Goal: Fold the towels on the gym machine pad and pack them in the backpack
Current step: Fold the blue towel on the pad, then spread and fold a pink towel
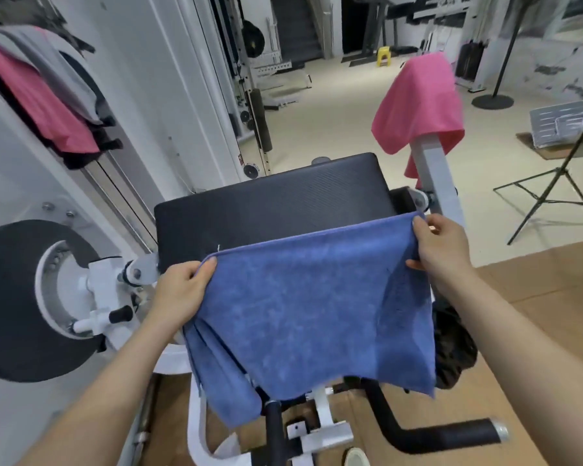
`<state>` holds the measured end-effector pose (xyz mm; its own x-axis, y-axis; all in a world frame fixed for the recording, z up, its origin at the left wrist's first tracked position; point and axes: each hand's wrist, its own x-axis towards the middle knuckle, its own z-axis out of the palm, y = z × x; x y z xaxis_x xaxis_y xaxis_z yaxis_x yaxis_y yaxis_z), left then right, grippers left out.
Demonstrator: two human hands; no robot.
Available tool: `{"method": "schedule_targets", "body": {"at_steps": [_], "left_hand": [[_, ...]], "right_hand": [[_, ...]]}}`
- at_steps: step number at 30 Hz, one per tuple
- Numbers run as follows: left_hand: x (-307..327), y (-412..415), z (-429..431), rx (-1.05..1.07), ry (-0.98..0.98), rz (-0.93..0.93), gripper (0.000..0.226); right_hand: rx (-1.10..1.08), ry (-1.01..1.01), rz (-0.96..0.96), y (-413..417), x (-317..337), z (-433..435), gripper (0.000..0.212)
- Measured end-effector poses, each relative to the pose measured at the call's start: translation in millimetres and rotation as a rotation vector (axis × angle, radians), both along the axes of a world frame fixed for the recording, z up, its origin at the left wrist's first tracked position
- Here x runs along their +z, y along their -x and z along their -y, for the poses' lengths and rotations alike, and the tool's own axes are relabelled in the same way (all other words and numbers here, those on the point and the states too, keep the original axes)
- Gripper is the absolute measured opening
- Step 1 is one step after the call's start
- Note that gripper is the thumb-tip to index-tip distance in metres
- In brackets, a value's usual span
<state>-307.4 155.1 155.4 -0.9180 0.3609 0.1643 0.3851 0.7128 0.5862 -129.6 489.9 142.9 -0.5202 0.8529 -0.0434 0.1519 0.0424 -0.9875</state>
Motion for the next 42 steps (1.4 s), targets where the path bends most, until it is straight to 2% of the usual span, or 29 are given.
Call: {"method": "schedule_targets", "body": {"at_steps": [5, 8, 11, 14, 19, 23, 25, 27, 30, 32, 38, 42], "left_hand": [[-16, 58, -38, 0.125, 0.148, -0.141, 0.057], [-31, 95, -68, 0.178, 0.17, -0.111, 0.054], [-37, 128, -98, 0.206, 0.18, -0.094, 0.052], [-31, 164, -119, 0.224, 0.217, -0.154, 0.048], [-25, 216, -154, 0.22, 0.278, -0.258, 0.04], [-28, 234, -175, 0.196, 0.304, -0.353, 0.018], [-33, 227, -191, 0.1, 0.263, -0.431, 0.029], [-42, 209, -220, -0.121, 0.211, -0.465, 0.031], [-56, 177, -280, -0.396, 0.241, -0.463, 0.022], [-61, 165, -318, -0.469, 0.227, -0.428, 0.019], [-50, 178, -404, -0.365, 0.187, -0.307, 0.027], [-46, 192, -435, -0.395, 0.213, -0.249, 0.026]], "right_hand": [[-0.033, -0.312, 0.172, 65, 0, -50, 0.035], [-0.043, -0.478, 0.268, 111, -1, -82, 0.038], [-0.034, -0.563, 0.324, 151, -2, -107, 0.034], [-0.038, -0.603, 0.352, 186, -5, -133, 0.036], [-0.052, -0.554, 0.356, 238, -15, -170, 0.032], [0.015, -0.466, 0.296, 261, -21, -171, 0.026], [0.105, -0.477, 0.261, 257, -23, -161, 0.031], [0.159, -0.57, 0.264, 240, -31, -151, 0.037], [0.19, -0.62, 0.402, 197, -59, -128, 0.043], [0.18, -0.574, 0.502, 167, -80, -111, 0.043], [0.029, -0.317, 0.7, 113, -118, -94, 0.04], [-0.019, -0.276, 0.754, 107, -130, -94, 0.032]]}}
